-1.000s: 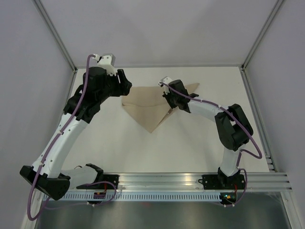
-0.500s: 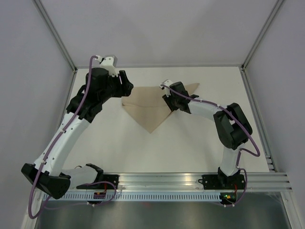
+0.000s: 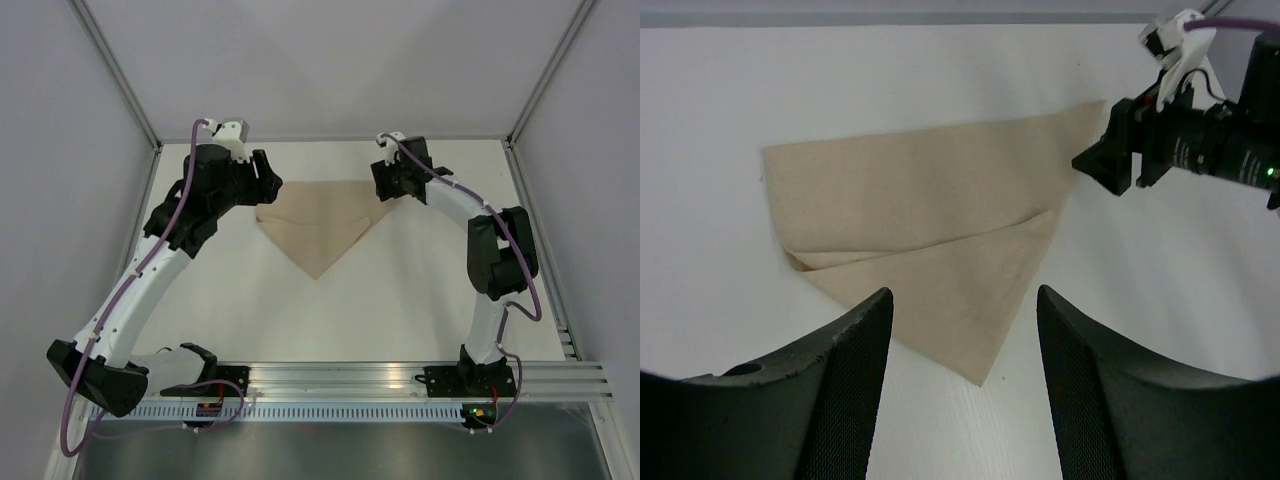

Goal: Fold the napkin, place the utensils inside, and roll it up
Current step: Fold the napkin at the center of the board.

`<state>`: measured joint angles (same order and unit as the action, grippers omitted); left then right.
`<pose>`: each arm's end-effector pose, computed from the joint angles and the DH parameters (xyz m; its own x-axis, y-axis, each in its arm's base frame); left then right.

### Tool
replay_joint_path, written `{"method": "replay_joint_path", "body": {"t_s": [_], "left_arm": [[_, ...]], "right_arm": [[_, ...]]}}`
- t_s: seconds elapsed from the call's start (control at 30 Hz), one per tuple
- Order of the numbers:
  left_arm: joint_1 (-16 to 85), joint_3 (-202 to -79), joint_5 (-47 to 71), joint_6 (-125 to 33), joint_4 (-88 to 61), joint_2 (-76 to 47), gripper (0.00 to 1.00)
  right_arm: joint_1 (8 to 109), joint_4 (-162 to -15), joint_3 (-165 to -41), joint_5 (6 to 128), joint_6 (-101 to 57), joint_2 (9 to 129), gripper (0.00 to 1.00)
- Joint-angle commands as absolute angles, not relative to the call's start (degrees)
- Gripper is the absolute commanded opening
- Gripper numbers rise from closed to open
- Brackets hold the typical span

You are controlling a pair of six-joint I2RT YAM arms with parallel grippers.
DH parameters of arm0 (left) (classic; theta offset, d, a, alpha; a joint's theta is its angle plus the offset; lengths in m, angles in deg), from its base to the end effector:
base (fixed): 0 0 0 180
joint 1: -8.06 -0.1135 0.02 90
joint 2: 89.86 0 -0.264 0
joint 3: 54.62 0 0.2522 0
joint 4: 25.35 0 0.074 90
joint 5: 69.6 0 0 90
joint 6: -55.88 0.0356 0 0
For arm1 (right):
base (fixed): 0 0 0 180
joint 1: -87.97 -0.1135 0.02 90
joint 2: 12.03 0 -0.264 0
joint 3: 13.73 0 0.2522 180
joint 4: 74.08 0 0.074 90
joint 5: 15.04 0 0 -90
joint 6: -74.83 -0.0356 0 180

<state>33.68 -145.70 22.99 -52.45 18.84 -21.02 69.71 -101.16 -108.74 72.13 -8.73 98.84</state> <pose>0.2349 -0.1109 0.4142 -0.4439 -0.1356 -0.8858 0.2682 0.9231 -0.2757 0.4143 0.1385 0.2166 -0.6039 -0.3172 -0.7312 -0.4176 0.9073 -0.0487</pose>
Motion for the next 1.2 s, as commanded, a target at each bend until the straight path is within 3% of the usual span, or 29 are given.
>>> {"method": "replay_joint_path", "body": {"t_s": [0.0,0.53,1.0,1.17], "left_arm": [[33.81,-145.29,21.55,-54.33,16.01,-21.13,0.64],[33.81,-144.84,21.37,-54.25,15.74,-21.83,0.64],[33.81,-144.32,21.63,-54.16,15.83,-21.74,0.64],[33.81,-144.05,21.81,-54.16,15.83,-22.01,0.64]], "right_arm": [[77.57,-106.02,-115.8,64.61,-14.46,103.17,0.66],[90.25,-107.0,-131.9,48.07,-31.69,121.12,0.65],[91.57,-101.99,-129.79,47.54,-36.88,124.2,0.6],[91.49,-101.46,-130.49,47.37,-38.02,125.34,0.54]]}}
